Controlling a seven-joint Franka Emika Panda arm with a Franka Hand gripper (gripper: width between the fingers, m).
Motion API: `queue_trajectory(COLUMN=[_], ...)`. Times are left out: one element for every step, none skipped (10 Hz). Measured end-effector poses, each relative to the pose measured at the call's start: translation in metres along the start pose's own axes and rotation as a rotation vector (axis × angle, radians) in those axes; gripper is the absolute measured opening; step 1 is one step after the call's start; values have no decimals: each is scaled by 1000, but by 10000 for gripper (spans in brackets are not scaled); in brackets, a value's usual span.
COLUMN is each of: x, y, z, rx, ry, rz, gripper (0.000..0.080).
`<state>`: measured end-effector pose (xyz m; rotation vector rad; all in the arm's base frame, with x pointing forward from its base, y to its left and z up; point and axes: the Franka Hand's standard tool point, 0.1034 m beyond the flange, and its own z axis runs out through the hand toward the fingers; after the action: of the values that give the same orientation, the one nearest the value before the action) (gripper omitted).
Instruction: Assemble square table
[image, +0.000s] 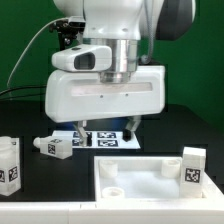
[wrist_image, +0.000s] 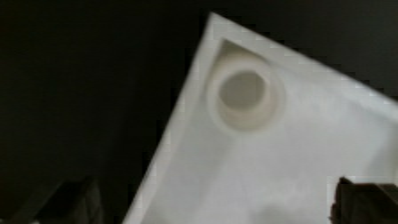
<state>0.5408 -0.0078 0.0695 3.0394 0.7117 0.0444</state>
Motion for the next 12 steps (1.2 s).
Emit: queue_trajectory(x=[1, 1, -1, -2, -10, -20, -25, -25, -28, -30, -28, -40], y=[0, 1, 3, 4, 5, 5, 3, 4, 1, -5, -5, -7], z=[0, 0, 0, 0, 4, 7, 8, 8, 9, 10, 11, 14], rx=[-4, -8, -14, -16, -24, -34, -39, -41, -30, -15, -10, -10], ry=[-5, -8, -14, -18, -38, -69, -101, -97, -134, -222, -283, -361], rz=[-11, -61, -132, -156, -168, -124, -81, -88, -67, -62, -62, -60], gripper=[649, 649, 649, 649, 649, 649, 649, 649, 649, 649, 649, 649])
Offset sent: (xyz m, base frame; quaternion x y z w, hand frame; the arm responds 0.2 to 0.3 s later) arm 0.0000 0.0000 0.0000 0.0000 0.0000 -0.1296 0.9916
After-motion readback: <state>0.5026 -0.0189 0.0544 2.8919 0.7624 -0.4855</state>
